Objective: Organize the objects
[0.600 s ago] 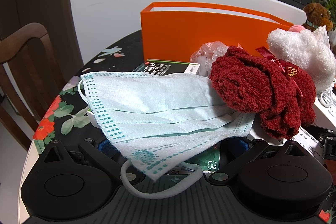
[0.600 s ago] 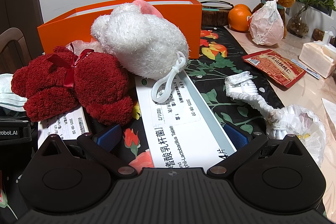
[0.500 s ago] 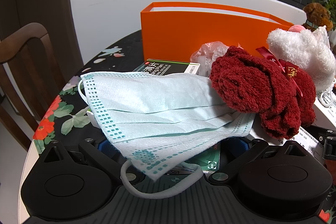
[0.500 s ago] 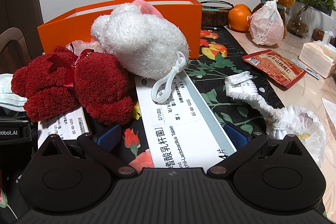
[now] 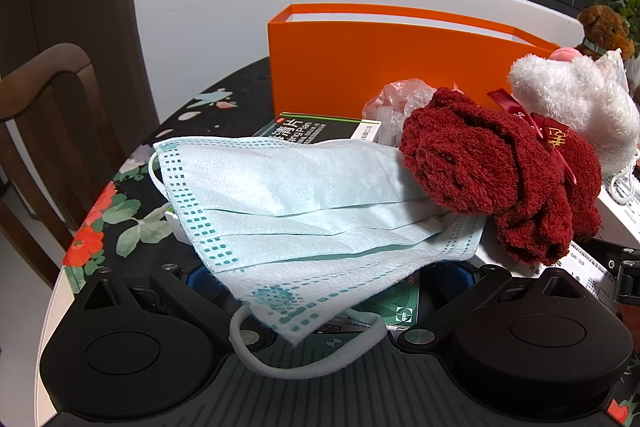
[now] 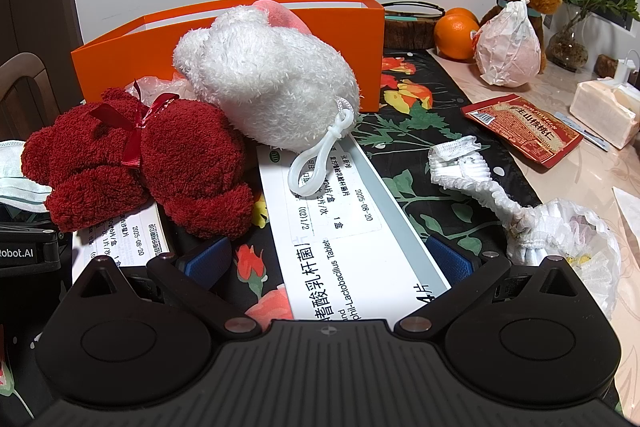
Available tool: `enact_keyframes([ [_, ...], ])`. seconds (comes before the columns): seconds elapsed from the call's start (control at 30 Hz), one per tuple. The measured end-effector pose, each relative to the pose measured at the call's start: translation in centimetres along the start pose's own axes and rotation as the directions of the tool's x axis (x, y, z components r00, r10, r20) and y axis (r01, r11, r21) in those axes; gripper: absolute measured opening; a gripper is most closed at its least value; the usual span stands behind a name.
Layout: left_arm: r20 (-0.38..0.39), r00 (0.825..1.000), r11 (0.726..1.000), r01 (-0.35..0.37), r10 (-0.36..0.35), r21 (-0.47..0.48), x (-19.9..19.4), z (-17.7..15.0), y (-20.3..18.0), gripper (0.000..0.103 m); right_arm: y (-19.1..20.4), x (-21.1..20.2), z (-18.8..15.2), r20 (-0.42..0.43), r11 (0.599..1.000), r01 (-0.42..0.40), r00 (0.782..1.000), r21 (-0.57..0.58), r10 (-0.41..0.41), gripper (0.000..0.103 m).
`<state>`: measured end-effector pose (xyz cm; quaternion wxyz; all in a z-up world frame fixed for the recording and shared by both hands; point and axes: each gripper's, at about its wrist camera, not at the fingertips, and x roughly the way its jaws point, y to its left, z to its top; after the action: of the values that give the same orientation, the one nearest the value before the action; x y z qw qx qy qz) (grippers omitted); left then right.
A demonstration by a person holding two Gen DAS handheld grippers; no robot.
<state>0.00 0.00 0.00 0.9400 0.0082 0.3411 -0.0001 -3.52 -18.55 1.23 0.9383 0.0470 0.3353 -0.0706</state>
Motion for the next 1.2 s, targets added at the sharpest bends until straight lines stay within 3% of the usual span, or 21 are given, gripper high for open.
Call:
enact_keyframes([
  [0.23, 0.0, 1.0, 1.0, 0.007, -0.007, 0.007, 0.0, 0.0, 0.1, 0.103, 0.0, 0.0, 0.0, 0.0, 1.0, 0.0, 1.0, 0.0, 0.0, 0.103],
  [0.43, -0.022, 0.994, 0.995, 0.103, -0.103, 0.006, -0.6, -0.1, 1.7, 0.103, -0.1, -0.1, -0.1, -0.001, 1.0, -0.009, 1.0, -0.009, 0.009, 0.103],
  [0.6, -0.009, 0.961, 0.958, 0.276, -0.278, -0.071, -2.8, -1.4, 4.3, 0.103, -0.4, -0.7, -0.1, -0.051, 0.997, -0.058, 0.997, -0.054, 0.055, 0.103],
  [0.73, 0.003, 0.932, 0.924, 0.36, -0.363, -0.133, -3.6, -2.1, 6.6, 0.103, -0.3, -0.9, -0.2, -0.05, 0.996, -0.069, 0.997, -0.064, 0.066, 0.103],
  [0.8, -0.005, 0.934, 0.928, 0.354, -0.356, -0.115, -3.8, -2.2, 7.1, 0.103, -0.4, -1.3, -0.7, -0.037, 0.994, -0.085, 0.996, -0.074, 0.083, 0.103],
  [0.9, -0.001, 0.952, 0.949, 0.307, -0.307, -0.077, -4.6, -2.6, 7.6, 0.103, -1.0, -2.0, -1.2, -0.016, 0.992, -0.117, 0.993, -0.047, 0.116, 0.103],
  [1.2, 0.12, 0.968, 0.975, 0.215, -0.221, 0.056, -9.1, -2.9, 8.3, 0.103, -1.8, -2.5, -1.5, -0.016, 0.984, -0.167, 0.986, -0.053, 0.167, 0.103],
])
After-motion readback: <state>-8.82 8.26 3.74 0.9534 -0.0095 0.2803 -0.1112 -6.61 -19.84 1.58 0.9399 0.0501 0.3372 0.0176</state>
